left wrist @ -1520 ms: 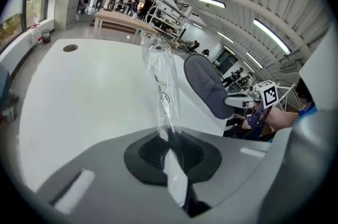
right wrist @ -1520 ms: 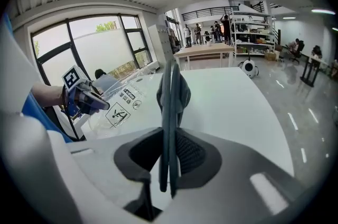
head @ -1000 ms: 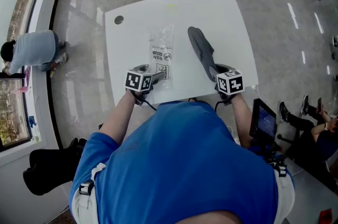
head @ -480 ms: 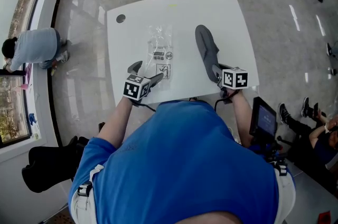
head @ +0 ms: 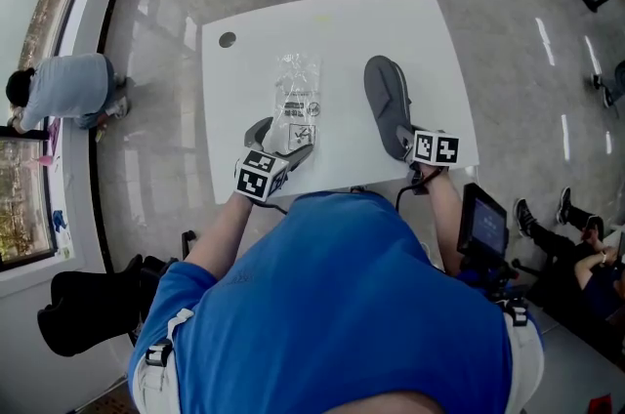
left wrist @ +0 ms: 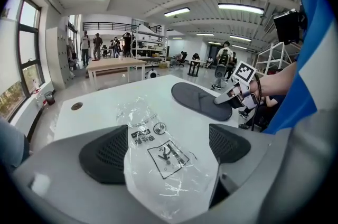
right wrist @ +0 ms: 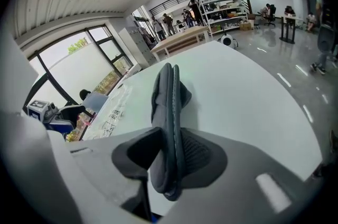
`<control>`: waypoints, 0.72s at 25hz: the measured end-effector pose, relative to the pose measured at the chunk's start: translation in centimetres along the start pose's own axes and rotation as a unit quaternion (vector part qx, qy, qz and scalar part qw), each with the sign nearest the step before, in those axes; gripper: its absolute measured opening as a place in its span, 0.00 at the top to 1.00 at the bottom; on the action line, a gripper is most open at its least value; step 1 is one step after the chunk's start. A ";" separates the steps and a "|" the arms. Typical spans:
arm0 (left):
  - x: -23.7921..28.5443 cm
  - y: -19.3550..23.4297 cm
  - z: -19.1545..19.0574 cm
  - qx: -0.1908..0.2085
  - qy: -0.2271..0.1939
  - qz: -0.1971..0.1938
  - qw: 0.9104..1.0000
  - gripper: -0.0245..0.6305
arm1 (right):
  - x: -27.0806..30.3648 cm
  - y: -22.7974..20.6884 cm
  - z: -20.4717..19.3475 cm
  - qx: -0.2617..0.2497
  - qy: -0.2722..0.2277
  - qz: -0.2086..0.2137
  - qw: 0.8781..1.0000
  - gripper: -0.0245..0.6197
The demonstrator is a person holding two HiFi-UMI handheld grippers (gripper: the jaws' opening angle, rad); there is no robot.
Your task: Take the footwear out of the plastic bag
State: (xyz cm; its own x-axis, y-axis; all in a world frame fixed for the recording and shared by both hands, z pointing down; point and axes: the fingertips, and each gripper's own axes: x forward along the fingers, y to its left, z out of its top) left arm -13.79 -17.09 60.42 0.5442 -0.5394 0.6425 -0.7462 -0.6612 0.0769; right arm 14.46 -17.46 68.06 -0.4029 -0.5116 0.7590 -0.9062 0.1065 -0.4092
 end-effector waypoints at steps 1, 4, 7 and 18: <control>0.0 -0.1 0.3 0.001 -0.005 -0.002 1.000 0.21 | 0.1 -0.1 0.1 -0.001 -0.001 -0.003 1.000 0.79; 0.2 -0.6 1.1 0.008 -0.015 -0.004 1.000 0.21 | 0.2 -0.6 0.2 -0.007 -0.003 -0.023 1.000 0.77; 0.2 -1.1 1.6 0.010 -0.021 -0.009 1.000 0.21 | 0.2 -1.6 0.1 -0.016 -0.001 -0.053 0.998 0.73; -0.1 -1.8 2.1 0.006 -0.031 -0.016 0.999 0.21 | 0.7 -2.5 -0.5 -0.051 0.022 -0.089 0.995 0.68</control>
State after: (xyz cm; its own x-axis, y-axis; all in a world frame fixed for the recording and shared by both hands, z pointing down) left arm -11.69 -16.95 58.66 0.5915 -0.5483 0.5911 -0.7227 -0.6857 0.0871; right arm 16.40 -17.68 69.85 -0.2388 -0.4933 0.8364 -0.9709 0.1057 -0.2149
